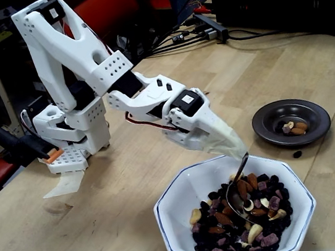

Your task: Use spoon to transfer food from the white bowl to brown plate

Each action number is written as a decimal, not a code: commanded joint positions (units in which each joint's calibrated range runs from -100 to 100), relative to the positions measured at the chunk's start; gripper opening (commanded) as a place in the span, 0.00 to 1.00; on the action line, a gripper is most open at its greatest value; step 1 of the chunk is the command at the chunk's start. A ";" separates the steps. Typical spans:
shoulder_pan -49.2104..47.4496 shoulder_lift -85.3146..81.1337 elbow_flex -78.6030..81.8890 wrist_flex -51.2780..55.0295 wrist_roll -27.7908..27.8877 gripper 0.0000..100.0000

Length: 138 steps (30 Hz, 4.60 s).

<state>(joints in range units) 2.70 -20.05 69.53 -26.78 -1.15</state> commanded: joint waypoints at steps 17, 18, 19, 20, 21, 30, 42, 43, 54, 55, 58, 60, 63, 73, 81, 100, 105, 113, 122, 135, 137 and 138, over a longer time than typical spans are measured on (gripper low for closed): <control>4.34 -2.07 -0.68 -19.71 -0.20 0.04; 4.41 -2.07 -0.59 -19.86 -0.20 0.04; 4.41 -2.07 -0.77 -19.86 -0.20 0.04; 4.41 -2.07 -1.03 -19.86 -0.20 0.04; 4.41 -2.07 -1.30 -19.86 -0.20 0.04; 3.82 -2.50 -1.39 -19.86 -0.24 0.04; 3.67 -18.07 -0.59 -17.81 -0.05 0.04; 3.67 -18.76 -0.59 -16.54 0.05 0.04; -2.26 -25.26 -0.86 0.45 0.24 0.04; -2.77 -26.20 -0.59 1.32 0.24 0.04; -3.74 -29.54 -0.50 3.69 0.29 0.04; -3.89 -30.91 -0.41 4.48 0.29 0.04; -3.89 -31.85 -0.41 5.59 0.29 0.04; -9.96 -32.62 -0.41 8.52 4.64 0.04; -15.22 -32.62 -0.41 8.91 4.79 0.04; -26.11 -32.62 -0.33 8.91 4.98 0.04; -29.37 -32.62 -0.33 8.91 4.98 0.04; -30.03 -31.94 -0.33 8.91 4.98 0.04; -29.89 -32.54 6.22 8.91 4.98 0.04; -29.81 -32.54 12.24 8.20 4.98 0.04; -29.81 -32.11 12.33 8.20 4.98 0.04; -29.81 -31.85 12.33 8.20 4.98 0.04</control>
<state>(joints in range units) -27.23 -50.54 82.83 -17.70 3.59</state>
